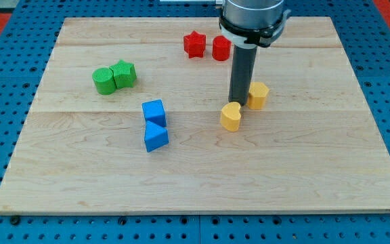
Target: Place the heart diagonal right to the hexagon
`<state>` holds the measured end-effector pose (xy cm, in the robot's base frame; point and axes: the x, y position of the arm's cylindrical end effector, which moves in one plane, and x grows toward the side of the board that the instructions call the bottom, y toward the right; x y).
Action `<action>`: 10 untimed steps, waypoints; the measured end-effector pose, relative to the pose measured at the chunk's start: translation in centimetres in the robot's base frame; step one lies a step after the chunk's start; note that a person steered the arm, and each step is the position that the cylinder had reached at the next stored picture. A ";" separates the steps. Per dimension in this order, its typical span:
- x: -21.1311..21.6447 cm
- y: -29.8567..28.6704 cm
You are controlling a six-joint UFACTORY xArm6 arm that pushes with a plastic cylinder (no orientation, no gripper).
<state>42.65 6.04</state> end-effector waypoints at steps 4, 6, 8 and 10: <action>7.7 3.5; 7.8 10.1; 4.4 6.8; 0.3 -1.5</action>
<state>42.94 4.50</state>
